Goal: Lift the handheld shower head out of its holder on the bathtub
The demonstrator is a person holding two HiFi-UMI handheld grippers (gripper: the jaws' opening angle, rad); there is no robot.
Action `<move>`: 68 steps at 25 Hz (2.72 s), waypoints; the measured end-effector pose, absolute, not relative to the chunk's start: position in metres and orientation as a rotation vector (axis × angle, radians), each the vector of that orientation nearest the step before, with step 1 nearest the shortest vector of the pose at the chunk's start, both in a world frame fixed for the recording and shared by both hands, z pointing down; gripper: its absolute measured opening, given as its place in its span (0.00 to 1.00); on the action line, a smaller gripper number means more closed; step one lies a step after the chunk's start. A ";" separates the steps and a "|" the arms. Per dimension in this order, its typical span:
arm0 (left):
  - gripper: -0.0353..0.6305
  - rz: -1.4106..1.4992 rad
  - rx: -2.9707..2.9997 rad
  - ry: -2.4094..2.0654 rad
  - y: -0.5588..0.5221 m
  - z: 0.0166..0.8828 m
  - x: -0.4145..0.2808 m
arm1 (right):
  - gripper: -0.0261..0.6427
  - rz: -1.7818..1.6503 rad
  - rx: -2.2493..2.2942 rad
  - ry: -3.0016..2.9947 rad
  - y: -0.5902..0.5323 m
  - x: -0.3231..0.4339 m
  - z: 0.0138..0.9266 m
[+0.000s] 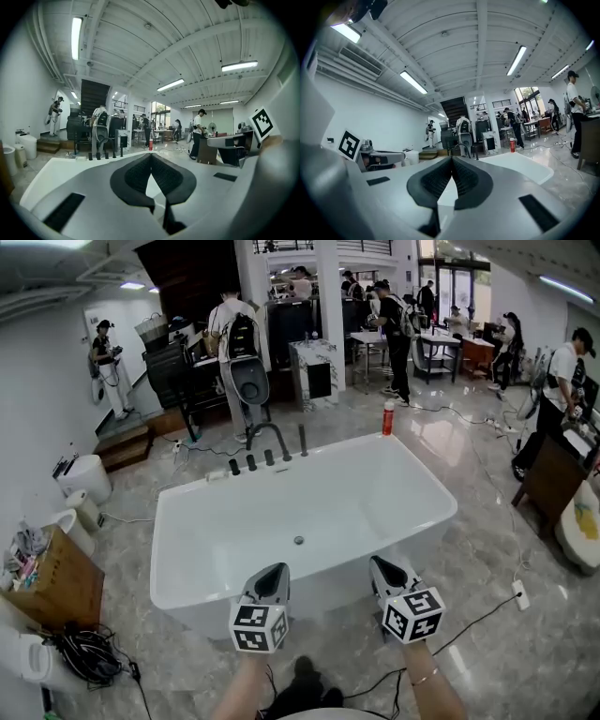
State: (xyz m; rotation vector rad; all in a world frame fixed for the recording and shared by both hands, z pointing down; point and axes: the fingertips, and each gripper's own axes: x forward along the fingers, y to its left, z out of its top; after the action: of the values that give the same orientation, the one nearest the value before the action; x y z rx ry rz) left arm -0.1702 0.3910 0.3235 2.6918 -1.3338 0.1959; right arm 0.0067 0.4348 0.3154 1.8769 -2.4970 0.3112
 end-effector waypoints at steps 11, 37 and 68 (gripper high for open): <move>0.08 0.241 2.659 -1.337 0.332 0.350 -0.155 | 0.05 0.334 1.843 -2.500 0.379 0.017 0.329; 0.08 0.353 2.552 -1.296 -0.027 0.424 -0.052 | 0.05 0.505 1.706 -2.485 -0.001 0.101 0.389; 0.08 0.446 2.298 -1.494 -0.255 0.507 0.068 | 0.05 0.591 1.307 -2.611 -0.341 0.182 0.487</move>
State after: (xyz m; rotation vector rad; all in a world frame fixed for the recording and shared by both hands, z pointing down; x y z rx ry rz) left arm 0.0684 -0.2549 0.5066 2.2984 -1.4944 0.4461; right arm 0.1817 -0.3411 0.4869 1.3073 -2.6105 0.5907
